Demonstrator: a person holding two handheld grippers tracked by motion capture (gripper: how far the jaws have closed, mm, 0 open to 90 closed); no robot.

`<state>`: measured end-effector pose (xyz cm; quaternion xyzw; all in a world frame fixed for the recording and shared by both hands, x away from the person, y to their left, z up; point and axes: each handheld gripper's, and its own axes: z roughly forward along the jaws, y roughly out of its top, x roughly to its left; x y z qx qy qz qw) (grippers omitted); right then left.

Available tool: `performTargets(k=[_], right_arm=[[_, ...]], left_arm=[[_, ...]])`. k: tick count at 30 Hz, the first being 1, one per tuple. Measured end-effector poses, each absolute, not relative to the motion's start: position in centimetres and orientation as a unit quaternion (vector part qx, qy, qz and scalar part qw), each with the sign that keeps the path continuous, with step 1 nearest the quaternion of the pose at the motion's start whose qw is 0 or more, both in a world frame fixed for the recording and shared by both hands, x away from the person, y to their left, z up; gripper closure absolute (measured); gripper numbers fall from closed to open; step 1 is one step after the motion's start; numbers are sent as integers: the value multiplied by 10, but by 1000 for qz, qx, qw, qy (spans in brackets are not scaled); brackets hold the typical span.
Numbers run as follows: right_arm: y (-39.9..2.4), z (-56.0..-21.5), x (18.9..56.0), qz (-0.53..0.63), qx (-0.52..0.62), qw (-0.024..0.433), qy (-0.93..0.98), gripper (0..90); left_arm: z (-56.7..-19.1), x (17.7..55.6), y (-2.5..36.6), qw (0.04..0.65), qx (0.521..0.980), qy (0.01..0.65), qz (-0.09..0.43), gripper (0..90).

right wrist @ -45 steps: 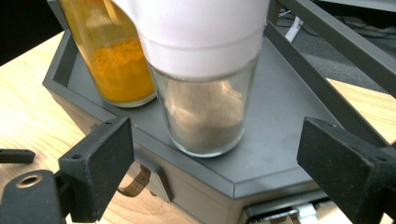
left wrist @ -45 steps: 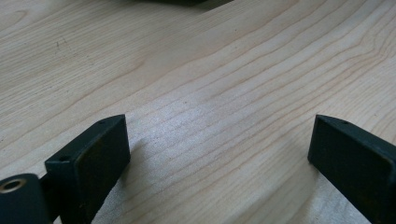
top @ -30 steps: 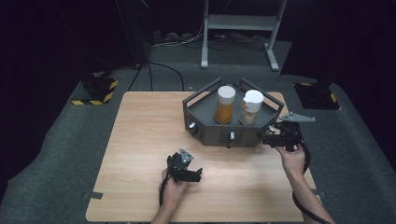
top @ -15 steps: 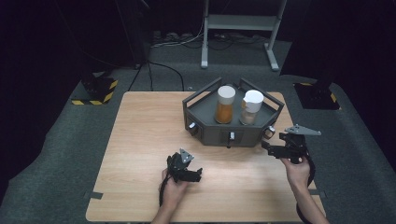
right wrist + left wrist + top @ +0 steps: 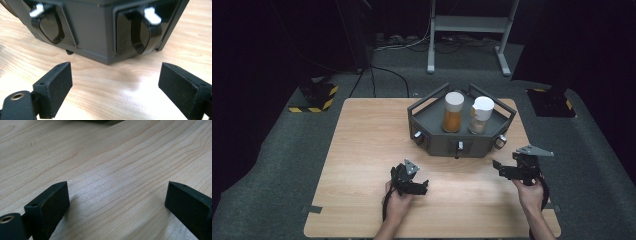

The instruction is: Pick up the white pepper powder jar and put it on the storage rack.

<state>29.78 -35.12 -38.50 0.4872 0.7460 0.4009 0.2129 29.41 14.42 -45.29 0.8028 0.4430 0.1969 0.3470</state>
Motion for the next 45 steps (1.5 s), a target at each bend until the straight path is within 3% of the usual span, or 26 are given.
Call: performTargets(k=[29, 45], right_arm=[[-344, -433, 283, 385, 485, 204, 758, 93], [-328, -442, 288, 375, 481, 204, 766, 81]], left_arm=[[-453, 294, 144, 347, 803, 443, 198, 58], [-453, 293, 144, 345, 803, 444, 198, 59]])
